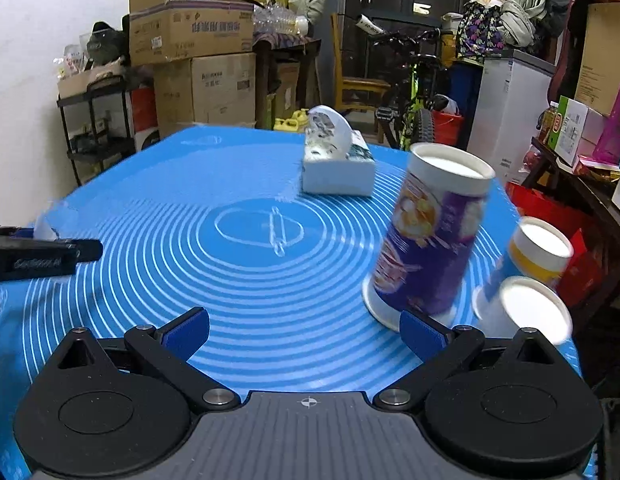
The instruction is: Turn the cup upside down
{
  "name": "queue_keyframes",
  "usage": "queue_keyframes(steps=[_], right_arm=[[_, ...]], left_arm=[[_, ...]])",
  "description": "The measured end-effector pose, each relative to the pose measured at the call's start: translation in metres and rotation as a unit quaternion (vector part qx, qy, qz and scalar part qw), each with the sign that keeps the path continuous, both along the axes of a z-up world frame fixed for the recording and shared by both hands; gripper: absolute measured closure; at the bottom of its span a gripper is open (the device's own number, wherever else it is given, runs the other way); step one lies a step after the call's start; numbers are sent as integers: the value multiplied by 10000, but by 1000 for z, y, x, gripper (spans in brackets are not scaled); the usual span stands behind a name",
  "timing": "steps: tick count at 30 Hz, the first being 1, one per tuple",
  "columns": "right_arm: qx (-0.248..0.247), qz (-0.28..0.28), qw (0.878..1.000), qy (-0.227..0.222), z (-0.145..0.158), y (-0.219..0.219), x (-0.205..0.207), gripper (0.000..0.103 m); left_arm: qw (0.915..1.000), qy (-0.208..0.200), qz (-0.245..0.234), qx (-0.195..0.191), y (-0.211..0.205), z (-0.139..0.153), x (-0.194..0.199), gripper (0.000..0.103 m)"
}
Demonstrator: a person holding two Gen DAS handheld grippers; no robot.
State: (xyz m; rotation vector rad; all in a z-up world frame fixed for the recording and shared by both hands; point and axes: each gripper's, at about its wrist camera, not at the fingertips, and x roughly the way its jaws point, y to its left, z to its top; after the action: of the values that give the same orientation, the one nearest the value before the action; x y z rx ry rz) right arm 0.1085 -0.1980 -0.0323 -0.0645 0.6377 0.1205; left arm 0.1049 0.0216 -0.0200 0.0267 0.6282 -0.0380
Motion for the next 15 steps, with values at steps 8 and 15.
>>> queue_keyframes(steps=[8,15], right_arm=[[-223,67,9996,128,-2,-17,-16,2],[-445,256,9985,211,-1,-16,-20,2]], left_arm=[[9990,190,-392,76,-39,-18,-16,42],[9993,255,-265,29,-39,-27,-17,19]])
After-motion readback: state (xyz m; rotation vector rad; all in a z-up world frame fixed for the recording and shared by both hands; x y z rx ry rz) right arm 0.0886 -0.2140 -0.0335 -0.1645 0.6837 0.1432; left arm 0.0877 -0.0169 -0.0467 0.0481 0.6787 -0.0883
